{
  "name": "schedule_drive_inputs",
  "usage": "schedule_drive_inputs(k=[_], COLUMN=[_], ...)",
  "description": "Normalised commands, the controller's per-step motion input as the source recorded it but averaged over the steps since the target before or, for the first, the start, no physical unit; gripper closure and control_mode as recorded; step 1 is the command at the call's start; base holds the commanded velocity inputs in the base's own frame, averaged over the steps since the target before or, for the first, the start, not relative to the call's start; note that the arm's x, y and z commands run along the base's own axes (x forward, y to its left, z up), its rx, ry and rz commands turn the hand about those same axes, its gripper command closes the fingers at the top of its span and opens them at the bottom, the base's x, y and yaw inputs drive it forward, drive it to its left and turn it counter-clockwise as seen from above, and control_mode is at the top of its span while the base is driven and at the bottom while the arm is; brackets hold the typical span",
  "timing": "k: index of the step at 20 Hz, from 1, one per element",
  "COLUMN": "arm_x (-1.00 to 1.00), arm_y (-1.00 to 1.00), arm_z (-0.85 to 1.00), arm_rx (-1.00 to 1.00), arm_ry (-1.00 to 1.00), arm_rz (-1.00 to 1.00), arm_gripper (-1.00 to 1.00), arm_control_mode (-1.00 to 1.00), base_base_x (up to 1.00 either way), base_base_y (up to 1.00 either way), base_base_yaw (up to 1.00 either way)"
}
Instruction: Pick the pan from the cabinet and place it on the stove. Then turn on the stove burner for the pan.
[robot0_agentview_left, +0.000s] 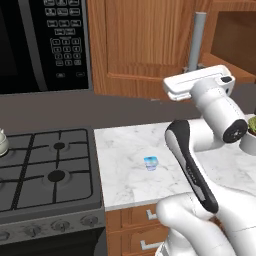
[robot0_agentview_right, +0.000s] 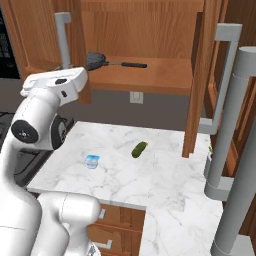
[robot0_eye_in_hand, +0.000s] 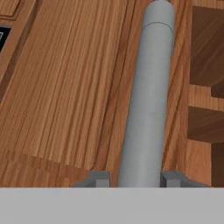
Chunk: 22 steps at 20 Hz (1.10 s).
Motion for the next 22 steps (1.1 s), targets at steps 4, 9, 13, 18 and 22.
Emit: schedule_drive_inputs(k=[4, 9, 13, 18, 22], arm_x=[-0.51, -0.33, -0.46, -0.53, -0.31], arm_y=[0.57, 0.16, -0.45, -0.68, -0.75], arm_z=[-0.02, -0.02, 0.01, 0.08, 0.11], arm_rx=[-0.09, 0.02, 0.15, 0.22, 0.24], arm_ry=[0.01, 0.01, -0.02, -0.01, 0.00], arm_rz=[0.06, 0.06, 0.02, 0.02, 0.05], arm_gripper=[-1.00, -1.00, -1.00, -1.00, -1.00], arm_control_mode=[-1.00, -1.00, -1.00, -1.00, -1.00], base_base_x=[0.00, 0.00, 0.00, 0.00, 0.00], base_base_y=[0.00, 0.00, 0.00, 0.00, 0.00], base_base_yaw=[0.00, 0.00, 0.00, 0.00, 0.00])
